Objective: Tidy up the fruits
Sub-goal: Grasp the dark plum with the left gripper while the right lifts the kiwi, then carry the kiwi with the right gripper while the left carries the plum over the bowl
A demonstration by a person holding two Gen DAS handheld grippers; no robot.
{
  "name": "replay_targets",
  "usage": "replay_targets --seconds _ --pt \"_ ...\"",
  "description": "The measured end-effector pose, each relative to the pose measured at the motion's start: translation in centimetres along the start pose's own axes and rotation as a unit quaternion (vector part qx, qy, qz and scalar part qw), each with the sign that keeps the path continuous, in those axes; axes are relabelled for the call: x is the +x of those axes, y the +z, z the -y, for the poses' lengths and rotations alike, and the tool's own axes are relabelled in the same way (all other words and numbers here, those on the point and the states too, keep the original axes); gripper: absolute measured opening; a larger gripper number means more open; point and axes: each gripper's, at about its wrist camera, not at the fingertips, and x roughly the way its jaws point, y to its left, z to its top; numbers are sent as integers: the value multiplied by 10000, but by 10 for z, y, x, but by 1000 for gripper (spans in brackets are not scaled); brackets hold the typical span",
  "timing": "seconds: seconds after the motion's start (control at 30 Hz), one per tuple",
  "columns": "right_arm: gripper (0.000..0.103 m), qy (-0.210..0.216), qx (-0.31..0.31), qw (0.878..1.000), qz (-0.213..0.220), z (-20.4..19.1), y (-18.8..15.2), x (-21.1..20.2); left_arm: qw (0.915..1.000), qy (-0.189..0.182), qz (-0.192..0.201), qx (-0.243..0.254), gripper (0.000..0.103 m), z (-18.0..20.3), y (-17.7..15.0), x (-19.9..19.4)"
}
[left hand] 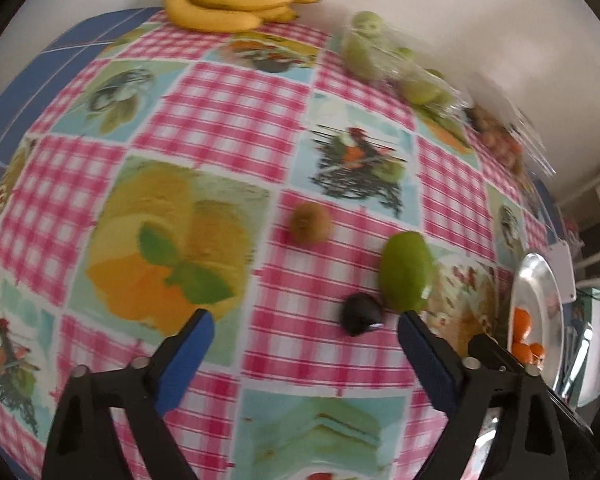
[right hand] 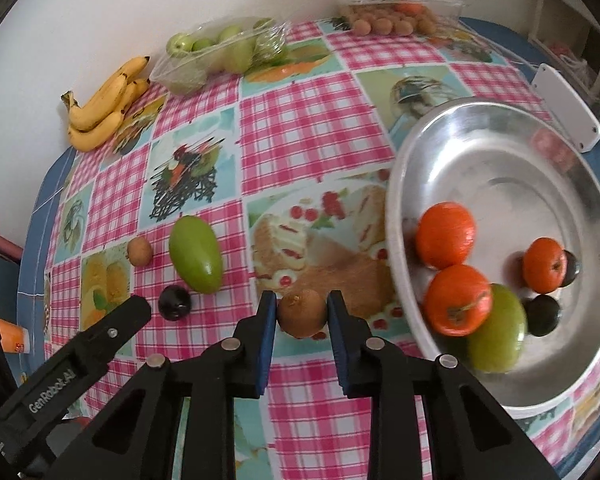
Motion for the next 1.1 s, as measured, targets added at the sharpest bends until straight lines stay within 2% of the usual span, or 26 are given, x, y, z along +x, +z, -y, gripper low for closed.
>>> replay_targets --seconds 0.07,0.1,0.2,0.23,0.53,0.9,1.1 --pt "27 -27 10 10000 25 4 0 -3 10000 -46 7 69 88 5 0 2" --pt "27 -36 10 10000 37 5 1 -5 9999 -90 0 115 82 7 -1 2" --pt "27 -64 20 10000 68 10 1 -9 9998 -104 -20 167 79 13 -3 5" --pt "27 -66 26 9999 74 11 2 -9 9998 -116 -26 185 73 15 -3 6" --pt "27 -40 69 9999 79 17 3 -11 9993 -127 -62 340 48 24 -6 10" --pt "27 3 90 9999 104 19 2 -13 9992 -107 -31 386 29 27 -6 13" --pt "27 0 99 9999 103 20 2 -13 9991 -117 23 406 28 27 -6 9"
